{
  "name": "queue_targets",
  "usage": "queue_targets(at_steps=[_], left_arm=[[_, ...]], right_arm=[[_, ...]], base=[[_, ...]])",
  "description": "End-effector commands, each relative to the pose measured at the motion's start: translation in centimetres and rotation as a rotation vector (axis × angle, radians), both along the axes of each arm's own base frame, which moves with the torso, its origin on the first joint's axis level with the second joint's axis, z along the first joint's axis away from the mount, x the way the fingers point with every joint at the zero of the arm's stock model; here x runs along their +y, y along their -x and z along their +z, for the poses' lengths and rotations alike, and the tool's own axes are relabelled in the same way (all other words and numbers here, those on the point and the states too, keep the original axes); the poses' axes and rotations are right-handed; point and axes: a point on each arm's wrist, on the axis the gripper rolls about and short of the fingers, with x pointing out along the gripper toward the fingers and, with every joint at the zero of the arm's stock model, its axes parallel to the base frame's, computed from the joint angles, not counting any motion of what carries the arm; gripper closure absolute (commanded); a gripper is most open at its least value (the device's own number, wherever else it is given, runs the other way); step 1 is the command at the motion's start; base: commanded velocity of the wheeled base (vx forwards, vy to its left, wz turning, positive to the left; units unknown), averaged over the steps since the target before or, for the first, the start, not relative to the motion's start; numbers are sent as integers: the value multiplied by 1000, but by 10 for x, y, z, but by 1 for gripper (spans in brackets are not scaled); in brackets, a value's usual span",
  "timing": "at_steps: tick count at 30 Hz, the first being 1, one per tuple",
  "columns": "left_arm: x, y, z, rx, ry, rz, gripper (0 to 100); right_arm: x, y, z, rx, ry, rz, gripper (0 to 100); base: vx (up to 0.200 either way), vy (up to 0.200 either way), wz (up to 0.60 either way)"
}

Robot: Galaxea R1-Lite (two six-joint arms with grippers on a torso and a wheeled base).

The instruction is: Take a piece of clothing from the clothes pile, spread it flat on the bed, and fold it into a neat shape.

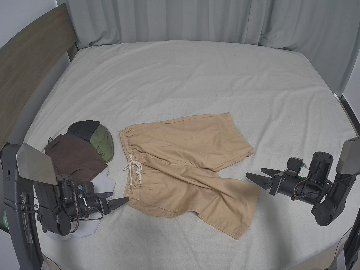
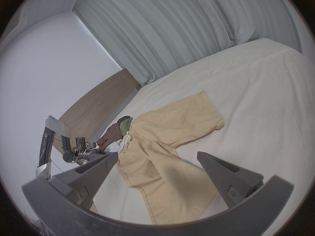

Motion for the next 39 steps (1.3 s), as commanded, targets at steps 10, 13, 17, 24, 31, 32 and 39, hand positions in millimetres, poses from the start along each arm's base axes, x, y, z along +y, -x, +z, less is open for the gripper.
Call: queue_targets(at_steps=[10, 13, 17, 24, 31, 32, 39], left_arm=[[-25, -1, -9, 88, 43, 24, 0], [-31, -7, -10, 95, 60, 49, 0], [-35, -10, -14, 112, 70, 76, 0], [-38, -12, -24, 128, 63, 81, 0], [-39, -13, -25, 127, 61, 80, 100], [-39, -14, -25, 124, 61, 80, 100], [-38, -15, -25, 116, 61, 81, 100]], right_arm=[[1, 0, 0, -1, 0, 5, 0], [1, 0, 0, -1, 0, 5, 0], [1, 0, 0, 0, 0, 5, 0], [1, 0, 0, 0, 0, 5, 0], [2, 0, 0, -1, -1, 7, 0], [2, 0, 0, -1, -1, 7, 0], [2, 0, 0, -3, -1, 7, 0]], base=[[0, 0, 0], [0, 0, 0], [0, 0, 0], [0, 0, 0], [0, 0, 0], [0, 0, 0], [0, 0, 0]])
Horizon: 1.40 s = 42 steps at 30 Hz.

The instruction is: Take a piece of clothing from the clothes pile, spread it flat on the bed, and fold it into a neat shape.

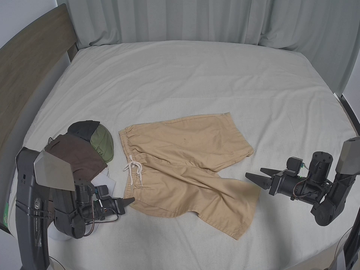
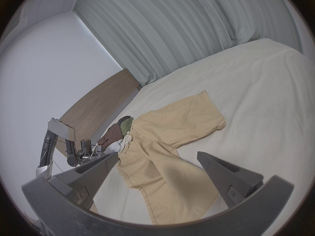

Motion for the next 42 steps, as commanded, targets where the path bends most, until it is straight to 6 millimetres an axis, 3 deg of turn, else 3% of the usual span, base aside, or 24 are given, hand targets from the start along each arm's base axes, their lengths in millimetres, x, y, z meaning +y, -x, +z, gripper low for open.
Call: queue_targets(at_steps=[1, 8, 26, 39, 40, 42], left_arm=[[2, 2, 0, 4, -3, 5, 100], [13, 20, -3, 32, -59, -14, 100], [35, 40, -6, 37, -112, -73, 100], [34, 34, -1, -4, -115, -80, 100], [33, 35, 2, -10, -113, -83, 0], [33, 33, 6, -21, -107, -81, 0]], right_arm=[[0, 0, -1, 3, 1, 0, 0], [0, 2, -2, 14, 3, 0, 0], [-3, 2, -15, 29, 54, 4, 0], [-4, 3, -17, 39, 58, -3, 0], [-5, 3, -17, 41, 58, -6, 0], [-7, 2, -18, 46, 56, -14, 0]], base=[[0, 0, 0], [0, 0, 0], [0, 0, 0], [0, 0, 0], [0, 0, 0], [0, 0, 0]])
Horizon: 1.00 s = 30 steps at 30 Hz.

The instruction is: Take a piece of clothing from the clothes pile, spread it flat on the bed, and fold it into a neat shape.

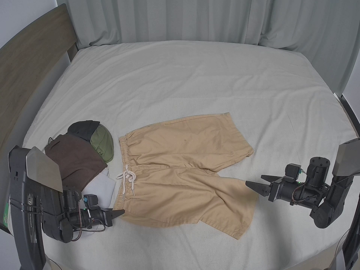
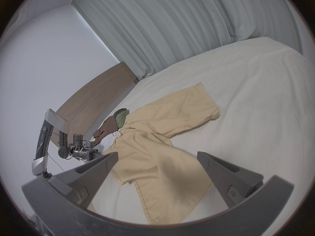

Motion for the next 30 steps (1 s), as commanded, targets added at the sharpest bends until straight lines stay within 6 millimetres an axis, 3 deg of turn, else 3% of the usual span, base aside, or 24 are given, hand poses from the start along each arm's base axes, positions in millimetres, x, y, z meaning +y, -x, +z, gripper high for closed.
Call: queue_targets(at_steps=[1, 9, 16, 30], left_arm=[[-1, -3, 9, -32, 11, -4, 0], [-3, -4, 36, -114, 47, -49, 0], [0, -5, 54, -169, 54, -40, 0], [-10, -2, 54, -158, 60, -75, 0]], right_arm=[[-3, -2, -4, 20, -4, -19, 0], [-12, -8, -34, 127, 5, -58, 0], [-13, -9, -45, 161, 9, -66, 0], [-14, -18, -64, 197, 18, -86, 0]], base=[[0, 0, 0], [0, 0, 0], [0, 0, 0], [0, 0, 0]])
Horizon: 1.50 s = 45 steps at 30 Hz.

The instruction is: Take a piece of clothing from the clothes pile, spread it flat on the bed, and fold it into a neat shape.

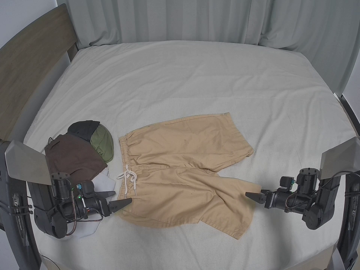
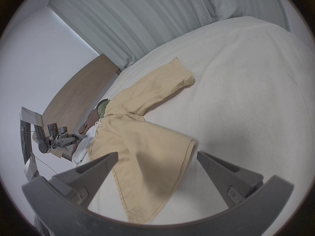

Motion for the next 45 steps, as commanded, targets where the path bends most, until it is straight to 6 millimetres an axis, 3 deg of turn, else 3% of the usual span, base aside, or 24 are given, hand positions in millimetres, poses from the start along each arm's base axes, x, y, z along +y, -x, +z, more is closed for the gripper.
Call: queue_targets(at_steps=[1, 13, 22, 23, 27, 35, 40, 45], left_arm=[[-2, 0, 0, -2, 0, -6, 0], [-4, 1, -4, 9, -6, -13, 0], [-4, 0, -6, 12, -8, -12, 0], [-4, 0, -6, 12, -8, -12, 0], [-4, 0, -6, 12, -8, -12, 0], [-4, 0, -9, 22, -10, -13, 0], [-5, 1, -11, 29, -11, -17, 0], [-5, 0, -11, 29, -11, -18, 0]], right_arm=[[1, -3, -9, 19, 2, 1, 0], [18, -14, -8, 56, -113, -8, 0], [17, -33, 3, -24, -134, -42, 0], [13, -40, 11, -52, -151, -94, 0], [11, -39, 20, -64, -172, -104, 0], [7, -39, 20, -68, -168, -114, 0], [6, -37, 17, -53, -162, -121, 0], [1, -21, 6, 22, -132, -131, 0]], base=[[0, 0, 0], [0, 0, 0], [0, 0, 0], [0, 0, 0], [0, 0, 0], [0, 0, 0], [0, 0, 0], [0, 0, 0]])
